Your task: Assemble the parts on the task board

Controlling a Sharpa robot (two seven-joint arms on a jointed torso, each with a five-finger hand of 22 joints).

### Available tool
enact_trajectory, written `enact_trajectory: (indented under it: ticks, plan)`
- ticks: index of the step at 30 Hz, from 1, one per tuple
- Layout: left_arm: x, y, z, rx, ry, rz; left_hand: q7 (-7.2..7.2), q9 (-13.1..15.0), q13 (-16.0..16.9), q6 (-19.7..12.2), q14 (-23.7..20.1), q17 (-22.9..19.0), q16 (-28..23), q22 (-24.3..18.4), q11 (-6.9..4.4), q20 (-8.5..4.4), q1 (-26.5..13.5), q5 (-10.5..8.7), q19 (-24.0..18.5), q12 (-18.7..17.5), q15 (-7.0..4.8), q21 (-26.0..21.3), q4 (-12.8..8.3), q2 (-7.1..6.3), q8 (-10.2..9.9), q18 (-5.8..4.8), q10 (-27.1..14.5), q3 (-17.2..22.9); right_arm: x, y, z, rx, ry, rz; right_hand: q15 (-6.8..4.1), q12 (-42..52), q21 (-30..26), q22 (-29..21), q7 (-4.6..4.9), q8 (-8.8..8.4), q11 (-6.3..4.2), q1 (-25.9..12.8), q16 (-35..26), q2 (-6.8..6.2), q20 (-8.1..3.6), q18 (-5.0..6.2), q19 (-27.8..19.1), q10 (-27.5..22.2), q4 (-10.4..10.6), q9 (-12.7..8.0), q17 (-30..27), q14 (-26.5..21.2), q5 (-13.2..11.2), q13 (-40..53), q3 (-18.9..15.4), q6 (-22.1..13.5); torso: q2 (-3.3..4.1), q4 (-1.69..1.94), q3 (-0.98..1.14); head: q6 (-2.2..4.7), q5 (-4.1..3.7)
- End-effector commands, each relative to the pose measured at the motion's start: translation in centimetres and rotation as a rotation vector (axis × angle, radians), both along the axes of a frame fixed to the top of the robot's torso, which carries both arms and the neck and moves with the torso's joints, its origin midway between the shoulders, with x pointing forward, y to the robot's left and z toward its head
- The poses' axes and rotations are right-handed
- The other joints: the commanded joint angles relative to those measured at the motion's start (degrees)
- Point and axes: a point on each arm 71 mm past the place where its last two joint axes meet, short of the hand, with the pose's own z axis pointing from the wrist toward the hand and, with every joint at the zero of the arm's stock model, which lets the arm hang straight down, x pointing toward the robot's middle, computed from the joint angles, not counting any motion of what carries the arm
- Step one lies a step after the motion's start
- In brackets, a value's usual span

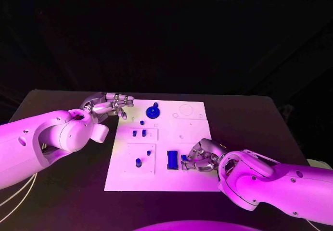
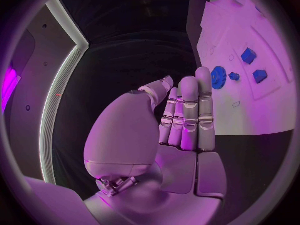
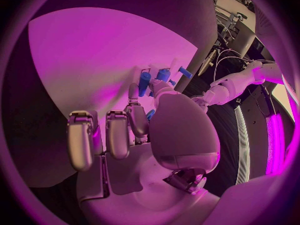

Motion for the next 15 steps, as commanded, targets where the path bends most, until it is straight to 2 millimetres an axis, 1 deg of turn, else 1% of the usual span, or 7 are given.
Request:
enact_trajectory:
  ticks: [1,7,11,15]
  plan:
    - [-0.07,-0.26,0.09,-0.011,0.001,-0.019,0.04,-0.08,0.05,-0.33,-0.48,0.04,-0.09,-0.05,-0.11,0.47,-0.02,0.21,0.11,0.40,0.03,-0.29,-0.12,0.59,0.05,0.33,-0.47,-0.13,-0.01,0.08,-0.10,-0.009,0.005,0.014,-0.36,0.20,-0.13,14.05,0.30,-0.22,0.07,-0.61,0.13,-0.01,-0.43,-0.49,4.55,0.24,0.08,0.08,5.65,4.09,-0.48,2.81,-0.57,0.00,-0.02,0.00,-0.01,0.07,-0.04]
    - [-0.08,-0.25,0.09,-0.011,0.001,-0.019,0.04,-0.08,0.05,-0.33,-0.48,0.04,-0.09,-0.05,-0.11,0.47,-0.02,0.21,0.11,0.40,0.03,-0.29,-0.12,0.59,0.05,0.33,-0.47,-0.13,0.00,0.13,-0.11,-0.011,0.005,0.019,-0.32,0.17,-0.26,14.02,0.35,-0.36,0.12,-1.22,0.07,0.38,-0.40,-0.46,4.50,0.20,0.15,0.17,5.59,4.07,-1.35,2.83,-1.64,-0.03,-0.03,0.00,-0.01,0.08,-0.10]
    - [-0.07,-0.23,0.08,-0.010,0.001,-0.018,0.04,-0.08,0.05,-0.33,-0.48,0.04,-0.09,-0.05,-0.11,0.47,-0.02,0.21,0.11,0.40,0.03,-0.29,-0.12,0.59,0.05,0.33,-0.47,-0.13,-0.03,0.21,-0.10,-0.009,0.005,0.024,-0.28,0.28,-0.23,14.03,0.37,-0.45,0.15,-1.86,0.06,0.67,-0.36,-0.47,4.51,0.23,0.16,0.28,5.58,4.07,-2.69,2.93,-2.84,0.02,-0.02,0.00,-0.01,0.08,-0.08]
    - [-0.07,-0.22,0.07,-0.010,0.003,-0.018,0.04,-0.08,0.05,-0.33,-0.48,0.04,-0.09,-0.05,-0.11,0.47,-0.02,0.21,0.11,0.40,0.03,-0.29,-0.12,0.59,0.05,0.33,-0.47,-0.13,-0.01,0.15,-0.11,-0.010,0.006,0.024,-0.27,0.22,-0.29,14.01,0.39,-0.54,0.17,-2.17,0.04,0.92,-0.35,-0.45,4.48,0.19,0.18,0.34,5.57,4.07,-3.49,2.91,-3.60,0.03,-0.04,0.01,-0.01,0.13,-0.11]
